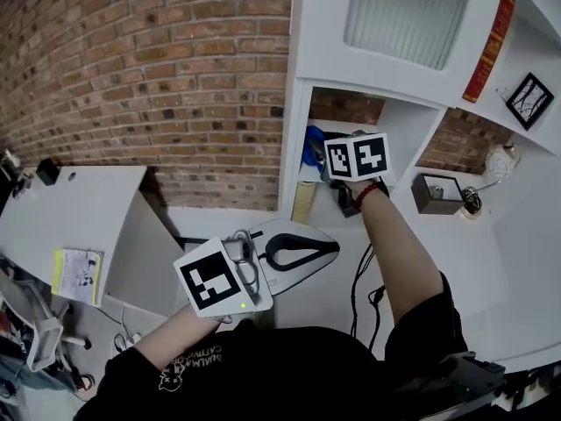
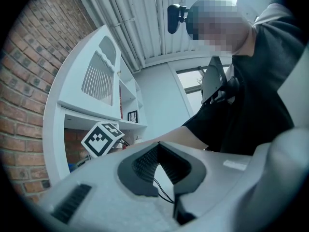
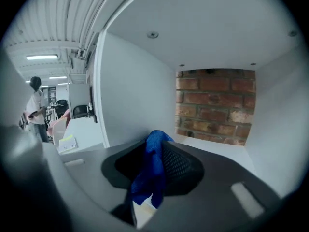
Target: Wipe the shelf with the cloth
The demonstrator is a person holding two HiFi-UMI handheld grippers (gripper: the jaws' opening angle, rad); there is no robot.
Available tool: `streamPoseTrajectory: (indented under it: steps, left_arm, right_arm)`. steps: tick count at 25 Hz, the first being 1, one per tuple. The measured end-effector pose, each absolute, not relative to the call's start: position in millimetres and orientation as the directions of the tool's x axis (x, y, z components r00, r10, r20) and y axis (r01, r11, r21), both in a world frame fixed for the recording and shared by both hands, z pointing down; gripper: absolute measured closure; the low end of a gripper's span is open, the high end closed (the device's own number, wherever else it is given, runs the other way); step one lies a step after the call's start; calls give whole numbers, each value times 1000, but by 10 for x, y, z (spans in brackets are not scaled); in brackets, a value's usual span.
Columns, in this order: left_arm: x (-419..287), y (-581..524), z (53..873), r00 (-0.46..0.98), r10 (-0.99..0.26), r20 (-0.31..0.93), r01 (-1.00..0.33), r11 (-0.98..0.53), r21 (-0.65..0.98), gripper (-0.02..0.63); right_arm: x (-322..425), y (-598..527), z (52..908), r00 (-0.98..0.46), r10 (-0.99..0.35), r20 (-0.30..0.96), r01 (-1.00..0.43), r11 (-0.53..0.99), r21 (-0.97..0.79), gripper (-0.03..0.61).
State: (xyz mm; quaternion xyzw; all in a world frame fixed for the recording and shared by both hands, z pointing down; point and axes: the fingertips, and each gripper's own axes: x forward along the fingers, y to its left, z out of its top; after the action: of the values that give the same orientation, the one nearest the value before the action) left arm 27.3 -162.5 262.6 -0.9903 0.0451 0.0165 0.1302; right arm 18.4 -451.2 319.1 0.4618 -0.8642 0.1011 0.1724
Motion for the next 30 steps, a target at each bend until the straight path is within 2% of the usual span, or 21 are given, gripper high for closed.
streamPoseTrajectory:
  steps: [10, 15, 20, 30]
  left_arm:
    - [211, -1638, 2652, 992, -112, -54, -122, -961, -247, 611]
    - [238, -1615, 2682, 993, -105, -46, -113, -964, -240, 611]
    - [252, -1594, 2686, 994, -99, -40, -106, -967, -234, 611]
    - [208, -1645, 2591, 987, -128, -97, -145, -969, -200, 611]
  right_arm:
    - [143, -4477, 3558, -453, -715, 533, -794, 595, 124, 466]
    - [215, -4468, 3625, -401, -735, 547, -783, 585, 212, 468]
    - [374, -4518, 3636, -370, -762, 531, -821, 536, 196, 471]
    - [993, -4575, 3641, -206, -820, 534, -926, 340, 164, 472]
